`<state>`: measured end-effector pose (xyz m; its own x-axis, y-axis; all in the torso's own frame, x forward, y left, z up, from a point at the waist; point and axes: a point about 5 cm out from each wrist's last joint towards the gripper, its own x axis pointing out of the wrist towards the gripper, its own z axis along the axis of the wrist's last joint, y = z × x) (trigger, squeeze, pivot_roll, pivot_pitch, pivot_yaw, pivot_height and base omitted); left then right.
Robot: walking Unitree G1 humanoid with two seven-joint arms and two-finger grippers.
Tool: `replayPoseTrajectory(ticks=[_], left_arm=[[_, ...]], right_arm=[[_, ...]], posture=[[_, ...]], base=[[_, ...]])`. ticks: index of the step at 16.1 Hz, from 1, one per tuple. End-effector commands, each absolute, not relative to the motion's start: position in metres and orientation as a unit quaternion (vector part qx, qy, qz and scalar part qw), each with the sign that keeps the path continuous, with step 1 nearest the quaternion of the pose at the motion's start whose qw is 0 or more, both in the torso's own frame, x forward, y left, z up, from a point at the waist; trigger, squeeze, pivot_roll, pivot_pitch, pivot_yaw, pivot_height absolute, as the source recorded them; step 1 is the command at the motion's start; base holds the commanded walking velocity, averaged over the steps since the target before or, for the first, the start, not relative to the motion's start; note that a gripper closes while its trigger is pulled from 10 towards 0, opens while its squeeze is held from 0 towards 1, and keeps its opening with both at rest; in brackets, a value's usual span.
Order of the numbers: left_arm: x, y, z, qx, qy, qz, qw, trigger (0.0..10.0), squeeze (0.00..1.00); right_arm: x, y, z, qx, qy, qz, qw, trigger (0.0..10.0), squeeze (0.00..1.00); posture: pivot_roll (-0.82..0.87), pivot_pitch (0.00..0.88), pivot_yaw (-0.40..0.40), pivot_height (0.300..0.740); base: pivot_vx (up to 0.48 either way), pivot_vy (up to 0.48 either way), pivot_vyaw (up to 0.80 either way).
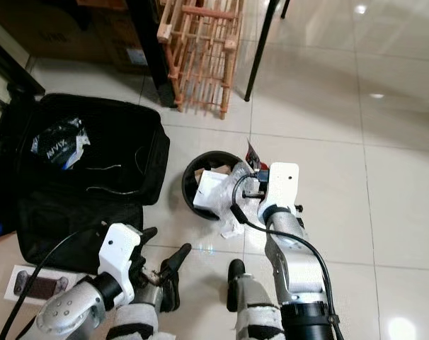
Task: Picking trash to rubbish bin
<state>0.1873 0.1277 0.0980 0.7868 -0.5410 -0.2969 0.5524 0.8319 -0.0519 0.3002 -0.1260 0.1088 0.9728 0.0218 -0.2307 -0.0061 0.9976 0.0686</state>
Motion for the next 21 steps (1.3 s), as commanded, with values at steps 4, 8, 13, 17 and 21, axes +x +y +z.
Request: replayPoseTrajectory(ticks=[4, 8, 13, 17, 21], left_arm=[[0.179, 0.125, 0.091, 0.018, 0.171, -0.296, 0.94, 10.0, 0.0], [0.179, 0.126, 0.09, 0.021, 0.173, -0.289, 0.941, 10.0, 0.0], [0.175, 0.126, 0.086, 0.019, 0.182, -0.29, 0.939, 10.0, 0.0], [0.163, 0.128, 0.083, 0.016, 0.202, -0.307, 0.93, 10.0, 0.0], [0.149, 0.128, 0.079, 0.019, 0.226, -0.331, 0.916, 10.0, 0.0]], right_arm=[[0.293, -0.126, 0.094, 0.032, 0.148, 0.005, 0.988, 10.0, 0.0], [0.293, -0.127, 0.093, 0.03, 0.149, 0.007, 0.988, 10.0, 0.0], [0.291, -0.124, 0.09, 0.027, 0.155, 0.014, 0.988, 10.0, 0.0], [0.29, -0.121, 0.08, 0.037, 0.177, 0.023, 0.983, 10.0, 0.0], [0.298, -0.113, 0.078, 0.027, 0.181, 0.052, 0.982, 10.0, 0.0]], posture=[[0.1, 0.468, -0.052, 0.74], [0.1, 0.458, -0.06, 0.74], [0.1, 0.456, -0.062, 0.74], [0.13, 0.482, -0.054, 0.74], [0.15, 0.518, -0.041, 0.74]], base=[[0.328, 0.0, 0.0], [0.0, 0.0, 0.0], [0.0, 0.0, 0.0], [0.0, 0.0, 0.0], [0.0, 0.0, 0.0]])
